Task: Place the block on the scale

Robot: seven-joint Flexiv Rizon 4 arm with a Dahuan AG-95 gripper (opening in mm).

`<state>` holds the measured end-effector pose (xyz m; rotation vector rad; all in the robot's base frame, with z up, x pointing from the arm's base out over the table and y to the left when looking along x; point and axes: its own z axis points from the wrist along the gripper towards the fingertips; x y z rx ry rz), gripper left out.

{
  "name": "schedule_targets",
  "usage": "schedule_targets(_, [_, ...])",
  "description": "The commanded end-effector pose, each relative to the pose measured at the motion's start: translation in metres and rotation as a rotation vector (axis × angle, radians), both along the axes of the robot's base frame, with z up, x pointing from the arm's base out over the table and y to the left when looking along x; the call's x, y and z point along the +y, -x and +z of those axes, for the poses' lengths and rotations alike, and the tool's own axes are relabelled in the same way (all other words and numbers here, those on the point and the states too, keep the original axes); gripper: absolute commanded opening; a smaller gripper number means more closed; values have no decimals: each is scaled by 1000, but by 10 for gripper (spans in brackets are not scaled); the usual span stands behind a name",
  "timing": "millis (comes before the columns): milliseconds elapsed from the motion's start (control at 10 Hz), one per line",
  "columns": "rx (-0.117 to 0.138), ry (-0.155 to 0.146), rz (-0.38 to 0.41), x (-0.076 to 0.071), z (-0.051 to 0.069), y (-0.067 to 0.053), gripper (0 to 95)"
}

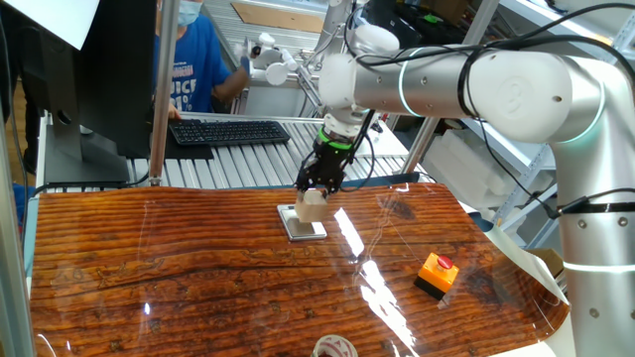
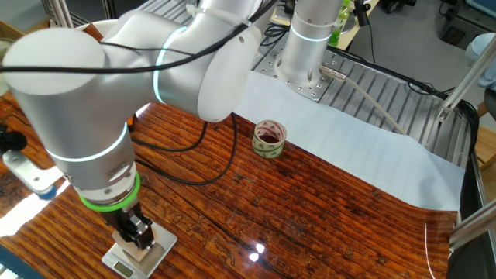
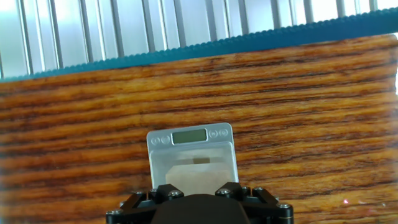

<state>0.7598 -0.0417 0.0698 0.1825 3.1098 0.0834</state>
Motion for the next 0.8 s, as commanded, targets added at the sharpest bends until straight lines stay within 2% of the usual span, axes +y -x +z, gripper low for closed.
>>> schedule_targets(100, [1, -1, -10, 5, 0, -1, 0])
schedule_targets(800, [-4, 8, -16, 8, 1, -3, 0])
